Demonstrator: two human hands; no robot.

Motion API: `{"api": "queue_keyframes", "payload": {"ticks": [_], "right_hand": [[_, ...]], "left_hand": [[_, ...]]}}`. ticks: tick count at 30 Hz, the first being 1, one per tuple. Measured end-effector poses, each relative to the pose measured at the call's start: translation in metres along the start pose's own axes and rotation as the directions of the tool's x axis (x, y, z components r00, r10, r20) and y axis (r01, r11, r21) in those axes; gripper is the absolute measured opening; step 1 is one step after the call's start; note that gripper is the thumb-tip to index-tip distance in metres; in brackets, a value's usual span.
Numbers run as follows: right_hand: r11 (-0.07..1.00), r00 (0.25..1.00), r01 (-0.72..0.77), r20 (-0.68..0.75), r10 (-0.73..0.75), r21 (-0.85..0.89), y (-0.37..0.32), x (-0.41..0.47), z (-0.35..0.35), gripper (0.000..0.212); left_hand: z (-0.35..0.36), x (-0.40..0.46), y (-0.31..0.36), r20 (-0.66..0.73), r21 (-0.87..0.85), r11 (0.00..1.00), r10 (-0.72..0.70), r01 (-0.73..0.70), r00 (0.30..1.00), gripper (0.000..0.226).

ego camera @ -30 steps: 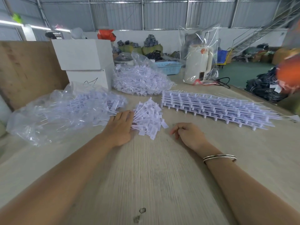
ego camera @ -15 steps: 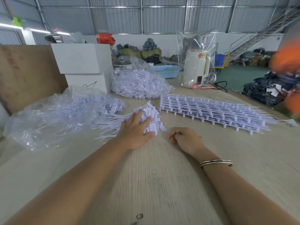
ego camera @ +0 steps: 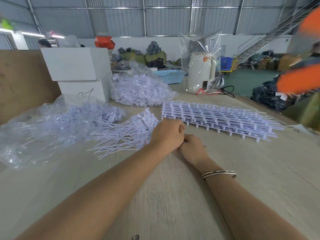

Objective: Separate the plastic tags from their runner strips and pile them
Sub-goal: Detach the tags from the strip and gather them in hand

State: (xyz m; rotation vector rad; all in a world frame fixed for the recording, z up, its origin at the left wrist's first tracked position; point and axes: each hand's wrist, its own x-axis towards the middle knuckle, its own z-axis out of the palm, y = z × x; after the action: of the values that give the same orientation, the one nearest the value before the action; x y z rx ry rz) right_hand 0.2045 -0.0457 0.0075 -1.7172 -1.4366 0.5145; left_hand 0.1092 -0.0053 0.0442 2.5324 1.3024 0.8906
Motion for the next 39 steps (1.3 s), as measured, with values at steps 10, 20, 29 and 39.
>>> {"api": "queue_keyframes", "payload": {"ticks": [10, 20, 29, 39], "right_hand": [[0.991, 0.993, -0.061, -0.095, 0.073, 0.123, 0.007, 0.007, 0.005, 0.022], [0.992, 0.992, -0.060, -0.103, 0.071, 0.108, 0.005, 0.002, 0.006, 0.020], [0.996, 0.989, 0.064, -0.128, -0.071, -0.054, -0.011, -0.011, -0.001, 0.023], [0.894, 0.996, 0.072, -0.008, -0.084, -0.442, -0.027, 0.050, -0.047, 0.031]], "left_hand": [[0.056, 0.090, 0.015, 0.406, -0.760, 0.213, -0.581, 0.614, 0.705, 0.024], [0.054, 0.090, 0.012, 0.325, -0.829, 0.138, -0.669, 0.542, 0.668, 0.017], [0.020, 0.066, 0.005, 0.369, -0.865, 0.044, -0.617, 0.499, 0.695, 0.030], [0.036, 0.039, -0.002, 0.478, -0.829, -0.025, -0.551, 0.559, 0.685, 0.028]]}}
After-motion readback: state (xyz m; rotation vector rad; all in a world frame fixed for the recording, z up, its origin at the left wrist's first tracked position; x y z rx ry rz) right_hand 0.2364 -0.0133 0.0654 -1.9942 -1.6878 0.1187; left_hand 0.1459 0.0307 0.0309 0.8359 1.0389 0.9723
